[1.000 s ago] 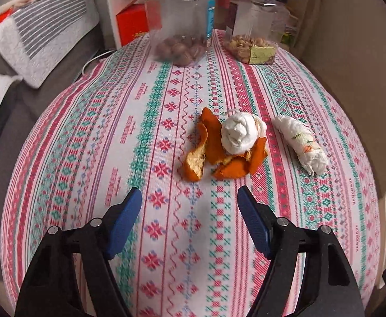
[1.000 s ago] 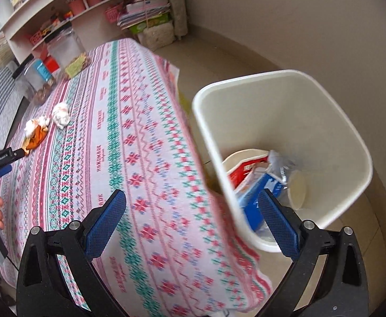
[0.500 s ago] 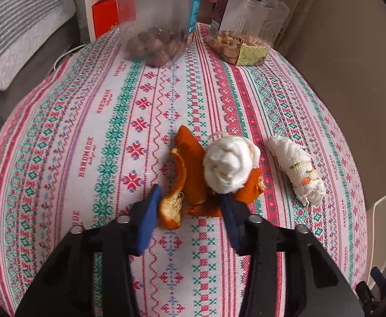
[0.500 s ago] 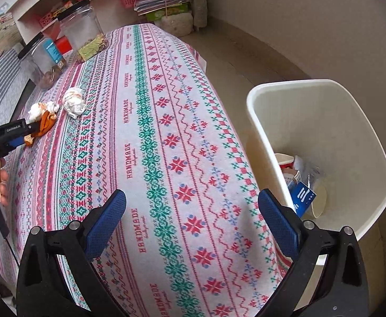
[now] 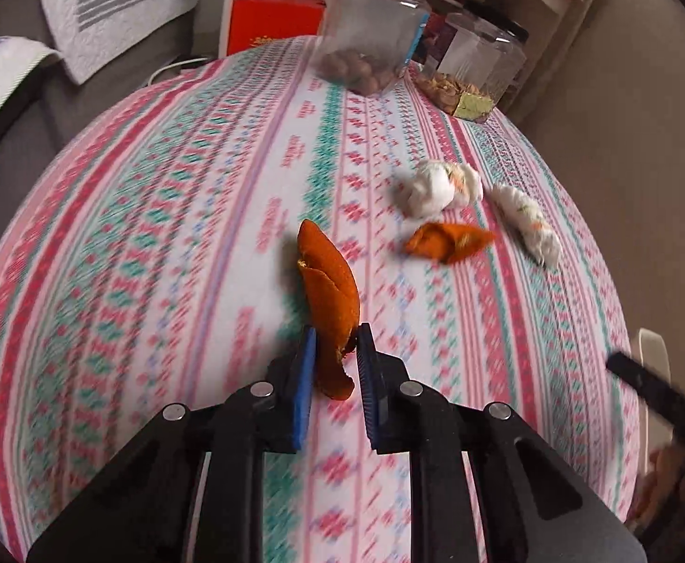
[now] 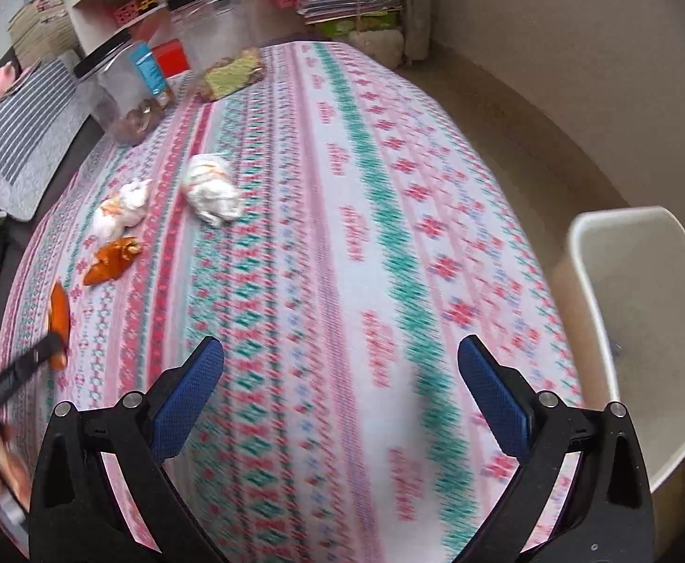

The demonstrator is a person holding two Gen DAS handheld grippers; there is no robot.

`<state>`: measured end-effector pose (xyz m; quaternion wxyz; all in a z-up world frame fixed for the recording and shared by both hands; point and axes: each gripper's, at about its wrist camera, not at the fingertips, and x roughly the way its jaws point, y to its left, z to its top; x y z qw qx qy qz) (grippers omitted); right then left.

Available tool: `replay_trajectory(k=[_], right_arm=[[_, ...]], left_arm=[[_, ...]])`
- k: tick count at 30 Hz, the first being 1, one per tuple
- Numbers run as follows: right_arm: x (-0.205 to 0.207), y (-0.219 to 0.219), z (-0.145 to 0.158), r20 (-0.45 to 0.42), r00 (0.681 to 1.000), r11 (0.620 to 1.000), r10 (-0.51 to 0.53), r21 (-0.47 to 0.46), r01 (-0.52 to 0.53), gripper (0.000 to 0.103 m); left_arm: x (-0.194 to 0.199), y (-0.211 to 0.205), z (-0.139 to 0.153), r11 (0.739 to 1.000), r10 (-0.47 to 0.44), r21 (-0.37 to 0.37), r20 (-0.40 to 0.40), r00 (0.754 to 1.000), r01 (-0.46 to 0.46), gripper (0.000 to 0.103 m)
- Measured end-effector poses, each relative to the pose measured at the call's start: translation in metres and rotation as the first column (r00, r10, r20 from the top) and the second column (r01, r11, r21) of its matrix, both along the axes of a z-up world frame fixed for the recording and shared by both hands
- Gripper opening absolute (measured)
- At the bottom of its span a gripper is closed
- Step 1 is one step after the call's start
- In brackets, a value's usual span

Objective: Collect trash
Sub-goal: 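Grasp the white wrapped bundle with the right gripper while the left gripper holds the peel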

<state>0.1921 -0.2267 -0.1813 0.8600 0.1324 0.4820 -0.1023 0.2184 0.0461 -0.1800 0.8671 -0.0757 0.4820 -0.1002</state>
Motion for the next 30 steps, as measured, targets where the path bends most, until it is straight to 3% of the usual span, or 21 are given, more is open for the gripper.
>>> replay_trajectory(k=[6, 9, 15, 20, 21, 24, 25, 26, 30], right_arm=[[0.048, 0.051, 0.003, 0.035, 0.996, 0.996, 0.08, 0.037, -0.081, 0.096], [0.066, 0.058, 0.009, 0.06, 0.997, 0.998, 0.054, 0.029, -0.056, 0.096], [0.107, 0.051, 0.018, 0.095, 0.995, 0.993, 0.035, -0.114, -0.025, 0.096], [0.135, 0.04, 0.001, 0.012, 0.998, 0.987, 0.06, -0.15, -0.058, 0.095], [0.139, 0.04, -0.004, -0.01, 0.998, 0.987, 0.069, -0.141, -0.07, 0.093], [0.144, 0.038, -0.019, -0.068, 0.993, 0.99, 0.094, -0.099, -0.101, 0.067], [0.141, 0.039, -0.017, -0.051, 0.993, 0.989, 0.104, -0.099, -0.108, 0.045], [0.138, 0.039, -0.015, -0.046, 0.992, 0.989, 0.115, -0.086, -0.119, 0.038], [0.112, 0.042, -0.008, -0.041, 0.99, 0.987, 0.138, -0.078, -0.14, 0.037]], left_arm=[[-0.031, 0.023, 0.008, 1.0, 0.02, -0.003, 0.008, 1.0, -0.02, 0.018], [-0.037, 0.031, 0.007, 1.0, 0.021, 0.009, 0.009, 1.0, -0.021, 0.018], [-0.043, 0.038, 0.001, 1.0, 0.016, 0.004, 0.001, 1.0, -0.016, 0.018], [-0.046, 0.041, 0.0, 1.0, 0.028, -0.006, 0.007, 1.0, -0.028, 0.018], [-0.046, 0.041, -0.001, 0.999, 0.031, -0.011, 0.004, 1.0, -0.031, 0.018], [-0.047, 0.042, 0.0, 0.999, 0.039, -0.012, -0.002, 0.999, -0.039, 0.018], [-0.047, 0.042, 0.0, 0.999, 0.042, -0.01, -0.003, 0.999, -0.042, 0.018], [-0.048, 0.044, 0.0, 0.999, 0.044, -0.009, -0.004, 0.999, -0.044, 0.018], [-0.052, 0.045, -0.001, 0.998, 0.061, -0.01, -0.006, 0.998, -0.061, 0.018]])
